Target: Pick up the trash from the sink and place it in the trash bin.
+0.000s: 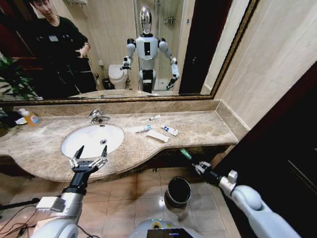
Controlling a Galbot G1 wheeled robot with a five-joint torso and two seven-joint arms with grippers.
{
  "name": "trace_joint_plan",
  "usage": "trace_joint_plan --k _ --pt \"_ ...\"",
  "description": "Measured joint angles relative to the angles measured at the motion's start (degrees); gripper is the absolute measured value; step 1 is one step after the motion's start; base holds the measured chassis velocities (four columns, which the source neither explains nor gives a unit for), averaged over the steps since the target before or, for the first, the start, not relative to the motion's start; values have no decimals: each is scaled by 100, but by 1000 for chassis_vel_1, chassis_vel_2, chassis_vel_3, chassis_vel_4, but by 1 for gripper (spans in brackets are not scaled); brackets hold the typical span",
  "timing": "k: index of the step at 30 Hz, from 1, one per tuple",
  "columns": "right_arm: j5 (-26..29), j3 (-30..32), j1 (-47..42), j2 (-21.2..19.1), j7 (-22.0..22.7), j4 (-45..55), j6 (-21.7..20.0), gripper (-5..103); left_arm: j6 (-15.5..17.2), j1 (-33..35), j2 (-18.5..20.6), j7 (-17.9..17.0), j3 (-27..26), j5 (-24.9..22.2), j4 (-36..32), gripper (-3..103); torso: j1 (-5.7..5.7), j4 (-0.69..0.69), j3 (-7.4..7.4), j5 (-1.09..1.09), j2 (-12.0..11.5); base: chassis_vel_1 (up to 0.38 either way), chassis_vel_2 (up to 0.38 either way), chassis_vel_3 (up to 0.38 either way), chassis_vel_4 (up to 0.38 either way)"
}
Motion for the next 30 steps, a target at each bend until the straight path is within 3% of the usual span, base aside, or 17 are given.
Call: trace_joint_plan --k 8,20,30 --pt "-622 -178 189 386 59 -1086 131 20 0 0 0 0 0 0 0 100 1 0 0 -2 -1 0 0 0 0" --pt "-1958 -374 775 1235 484 -2175 -44 20 0 0 0 0 0 0 0 100 0 0 0 -4 -1 0 0 0 0" --pt "-2831 -344 1292 1739 906 -3216 140 20 0 0 0 0 0 0 0 100 1 0 0 -3 -1 0 0 0 0"
